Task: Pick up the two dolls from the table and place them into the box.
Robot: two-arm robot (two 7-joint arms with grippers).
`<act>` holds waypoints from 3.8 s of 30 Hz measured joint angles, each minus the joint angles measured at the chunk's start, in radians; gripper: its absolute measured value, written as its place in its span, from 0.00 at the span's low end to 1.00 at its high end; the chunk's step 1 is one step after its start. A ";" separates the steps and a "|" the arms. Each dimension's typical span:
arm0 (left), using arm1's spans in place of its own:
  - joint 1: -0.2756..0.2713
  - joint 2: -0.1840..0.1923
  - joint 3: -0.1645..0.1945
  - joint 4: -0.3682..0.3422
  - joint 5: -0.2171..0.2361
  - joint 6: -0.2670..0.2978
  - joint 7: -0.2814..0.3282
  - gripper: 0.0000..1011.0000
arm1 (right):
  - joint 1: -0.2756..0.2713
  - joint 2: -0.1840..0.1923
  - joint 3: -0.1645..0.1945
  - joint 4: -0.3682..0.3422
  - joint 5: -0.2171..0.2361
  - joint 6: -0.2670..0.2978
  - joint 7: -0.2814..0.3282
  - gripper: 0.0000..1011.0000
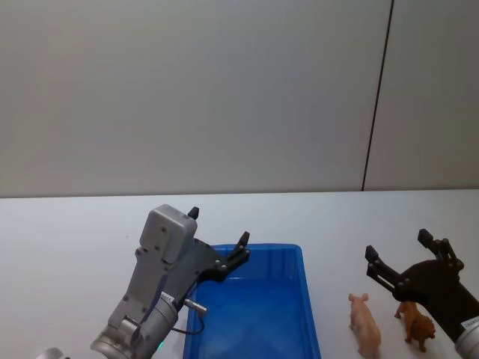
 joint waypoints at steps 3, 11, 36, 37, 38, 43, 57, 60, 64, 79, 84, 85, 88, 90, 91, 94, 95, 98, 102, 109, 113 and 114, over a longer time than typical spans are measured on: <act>0.000 0.000 0.000 0.000 0.000 0.000 0.000 0.99 | 0.000 0.000 0.000 0.000 0.000 0.000 0.000 0.99; 0.000 0.000 0.000 0.000 0.000 0.000 0.000 0.99 | 0.000 0.000 0.000 0.000 0.000 0.000 0.000 0.99; 0.000 0.000 0.000 0.000 0.000 0.000 0.000 0.99 | 0.000 0.000 0.000 0.000 0.000 0.000 0.000 0.99; 0.000 0.000 0.000 0.000 0.000 0.000 0.000 0.99 | 0.000 0.000 0.000 0.000 0.000 0.000 0.000 0.99; 0.000 0.000 0.000 0.000 0.000 0.000 0.000 0.99 | 0.000 0.000 0.000 0.000 0.000 0.000 0.000 0.99; 0.000 0.000 0.000 0.000 0.000 0.000 0.000 0.99 | 0.000 0.000 0.000 0.000 0.000 0.000 0.000 0.99; 0.000 0.000 0.000 0.000 0.000 0.000 0.000 0.99 | 0.000 0.000 0.002 0.001 0.002 0.006 -0.001 0.99; 0.000 0.000 0.000 0.000 0.000 0.000 0.000 0.99 | -0.001 0.000 0.004 0.003 0.006 0.015 -0.004 0.99; 0.000 0.000 0.000 0.000 0.000 0.000 0.000 0.99 | -0.004 0.001 0.007 0.006 0.012 0.035 -0.012 0.99; 0.000 0.000 0.000 0.000 0.000 0.000 0.000 0.99 | -0.031 0.011 0.015 0.012 0.025 0.107 -0.039 0.99; 0.000 0.000 0.000 0.000 0.000 0.000 0.000 0.99 | -0.042 0.016 0.018 0.014 0.027 0.130 -0.047 0.99; 0.000 0.000 0.000 0.000 0.000 0.000 0.000 0.99 | -0.044 0.016 0.019 0.014 0.027 0.133 -0.048 0.99; 0.000 0.000 0.000 0.000 0.000 0.000 0.000 0.99 | -0.051 0.019 0.020 0.017 0.028 0.143 -0.053 0.99; 0.000 0.000 0.000 0.000 0.000 0.000 0.000 0.99 | -0.057 0.021 0.022 0.019 0.028 0.151 -0.056 0.99; 0.000 0.000 0.000 0.000 0.000 0.000 0.000 0.99 | -0.058 0.021 0.022 0.020 0.028 0.153 -0.057 0.99; 0.000 0.000 0.000 0.000 0.000 0.000 0.000 0.99 | -0.064 0.023 0.023 0.025 0.028 0.160 -0.060 0.99; 0.000 0.000 0.000 0.000 0.000 0.000 0.000 0.99 | -0.065 0.024 0.023 0.027 0.028 0.161 -0.061 0.99; 0.000 0.000 0.000 0.000 0.000 0.000 0.000 0.99 | -0.070 0.025 0.024 0.034 0.028 0.167 -0.064 0.99; 0.000 0.000 0.000 0.000 0.000 0.000 0.000 0.99 | -0.077 0.026 0.026 0.044 0.026 0.174 -0.068 0.99; 0.000 0.000 0.000 0.000 0.000 0.000 0.000 0.99 | -0.084 0.027 0.028 0.059 0.024 0.180 -0.069 0.99; 0.000 0.000 0.000 0.000 0.000 0.000 0.000 0.99 | -0.086 0.026 0.029 0.074 0.023 0.178 -0.067 0.97; 0.000 0.000 0.000 0.000 0.000 0.000 0.000 0.99 | -0.086 0.026 0.029 0.076 0.022 0.175 -0.065 0.95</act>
